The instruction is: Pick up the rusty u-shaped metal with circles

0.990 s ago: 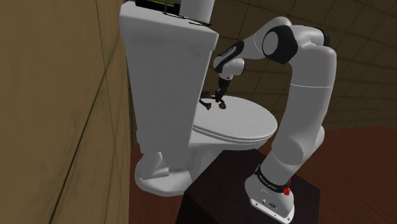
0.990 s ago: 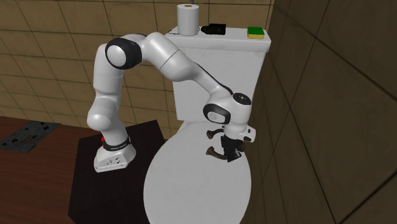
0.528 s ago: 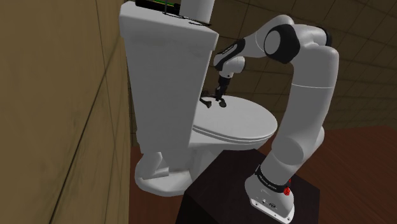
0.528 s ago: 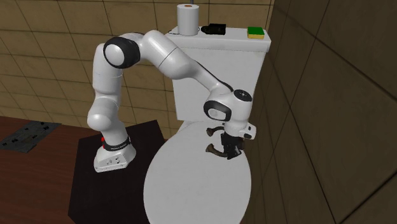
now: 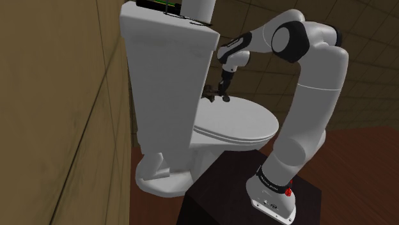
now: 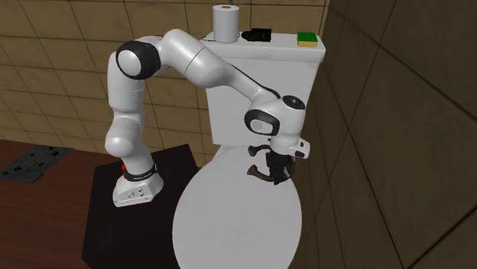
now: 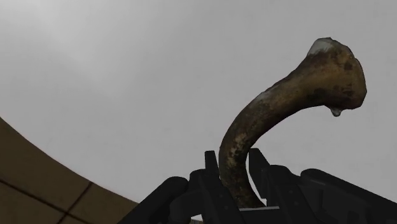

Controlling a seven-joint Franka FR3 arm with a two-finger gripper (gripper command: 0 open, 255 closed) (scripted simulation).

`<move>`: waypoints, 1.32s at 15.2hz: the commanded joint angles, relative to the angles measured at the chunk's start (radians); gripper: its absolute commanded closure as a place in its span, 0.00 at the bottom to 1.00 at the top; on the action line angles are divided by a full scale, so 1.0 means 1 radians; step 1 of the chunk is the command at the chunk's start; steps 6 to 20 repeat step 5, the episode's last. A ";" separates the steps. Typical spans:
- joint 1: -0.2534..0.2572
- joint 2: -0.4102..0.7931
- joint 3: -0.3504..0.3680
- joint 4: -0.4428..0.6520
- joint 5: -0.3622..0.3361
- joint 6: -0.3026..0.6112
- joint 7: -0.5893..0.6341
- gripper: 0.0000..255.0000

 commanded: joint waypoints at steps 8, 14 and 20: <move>0.004 -0.027 -0.005 0.023 -0.015 -0.047 0.012 1.00; 0.004 -0.027 -0.005 0.023 -0.015 -0.047 0.012 1.00; 0.004 -0.027 -0.005 0.023 -0.015 -0.047 0.012 1.00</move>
